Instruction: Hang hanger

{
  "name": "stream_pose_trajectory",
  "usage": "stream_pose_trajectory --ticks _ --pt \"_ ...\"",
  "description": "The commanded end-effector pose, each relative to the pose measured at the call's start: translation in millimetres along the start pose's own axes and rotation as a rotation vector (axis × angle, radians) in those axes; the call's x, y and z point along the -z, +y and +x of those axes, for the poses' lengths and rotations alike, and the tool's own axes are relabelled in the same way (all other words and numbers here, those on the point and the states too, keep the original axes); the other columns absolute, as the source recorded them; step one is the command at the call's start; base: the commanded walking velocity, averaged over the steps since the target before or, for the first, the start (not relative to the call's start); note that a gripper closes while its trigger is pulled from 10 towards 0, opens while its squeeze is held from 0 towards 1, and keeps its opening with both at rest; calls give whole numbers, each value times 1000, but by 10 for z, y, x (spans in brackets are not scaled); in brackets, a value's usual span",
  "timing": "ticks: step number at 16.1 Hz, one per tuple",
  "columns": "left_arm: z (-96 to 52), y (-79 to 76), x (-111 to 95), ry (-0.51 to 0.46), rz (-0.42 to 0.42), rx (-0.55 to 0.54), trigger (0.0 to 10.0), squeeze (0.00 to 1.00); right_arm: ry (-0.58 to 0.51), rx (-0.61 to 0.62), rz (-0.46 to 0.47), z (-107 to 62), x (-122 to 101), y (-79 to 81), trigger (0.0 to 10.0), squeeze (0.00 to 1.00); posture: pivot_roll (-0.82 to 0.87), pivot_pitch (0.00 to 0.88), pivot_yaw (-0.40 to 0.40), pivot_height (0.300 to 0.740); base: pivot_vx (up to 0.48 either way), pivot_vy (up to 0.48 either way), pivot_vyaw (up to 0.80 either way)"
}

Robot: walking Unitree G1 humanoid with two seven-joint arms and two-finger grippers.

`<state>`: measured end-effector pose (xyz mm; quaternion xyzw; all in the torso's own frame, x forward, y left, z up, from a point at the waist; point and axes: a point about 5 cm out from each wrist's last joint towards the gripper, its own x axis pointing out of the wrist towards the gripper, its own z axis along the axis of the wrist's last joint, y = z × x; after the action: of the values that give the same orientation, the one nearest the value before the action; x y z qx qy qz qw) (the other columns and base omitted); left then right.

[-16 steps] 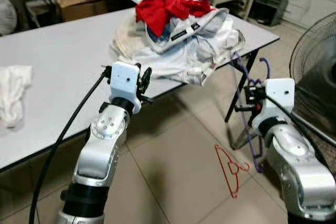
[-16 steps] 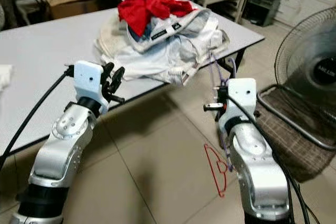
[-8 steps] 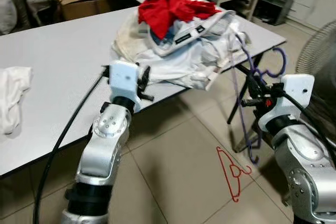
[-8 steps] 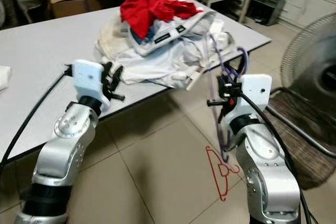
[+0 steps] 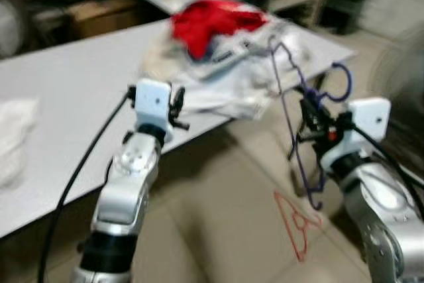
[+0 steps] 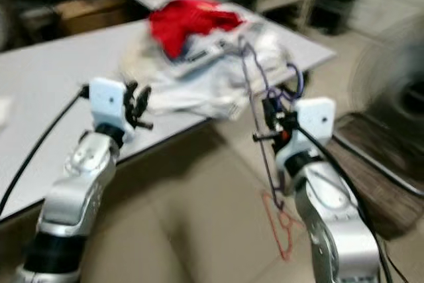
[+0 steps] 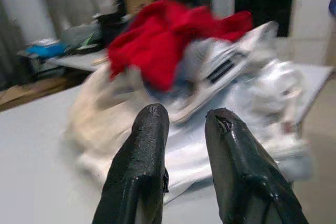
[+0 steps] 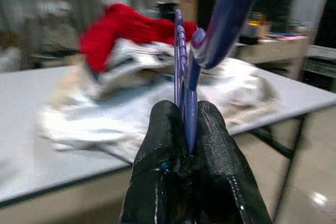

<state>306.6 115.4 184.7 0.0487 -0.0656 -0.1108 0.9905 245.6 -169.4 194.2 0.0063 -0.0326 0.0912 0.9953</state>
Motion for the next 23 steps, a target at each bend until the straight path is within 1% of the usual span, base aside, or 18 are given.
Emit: stream_pose_trajectory --ticks 1,5,12,15,18,19,20,21,23 --pt "35 -58 -34 -10 4 30 10000 0 -17 13 -5 -6 -45 -14 10000 0 -66 31 34 740 304 0 0" --pt "88 -74 -54 -16 2 32 10000 0 -31 15 -3 -38 -74 -19 10000 0 -73 35 49 740 341 0 0" --pt "136 -109 -83 -24 -8 36 10000 0 -29 22 1 -31 -71 -32 10000 0 -63 51 47 740 363 0 0" --pt "161 -105 -97 -28 -9 36 10000 0 -32 19 1 -32 -77 -26 10000 0 -66 56 54 740 365 0 0" --pt "223 -84 -137 -42 -16 31 10000 0 -34 14 4 -47 -82 -19 10000 0 -69 55 57 740 365 0 0" --pt "274 -56 -176 -54 -26 17 10000 0 -37 -7 -33 -50 -97 -8 10000 0 -69 56 57 740 364 0 0" --pt "286 -49 -187 -57 -27 14 10000 0 -34 -15 -57 -49 -100 -3 10000 0 -70 55 58 740 364 0 0" --pt "300 -41 -203 -63 -26 10 10000 0 -31 -23 -77 -47 -101 5 10000 0 -70 53 59 740 364 0 800" --pt "335 -28 -257 -80 -32 2 10000 0 -28 -38 -85 -42 -95 28 10000 0 -68 53 58 740 364 0 800"
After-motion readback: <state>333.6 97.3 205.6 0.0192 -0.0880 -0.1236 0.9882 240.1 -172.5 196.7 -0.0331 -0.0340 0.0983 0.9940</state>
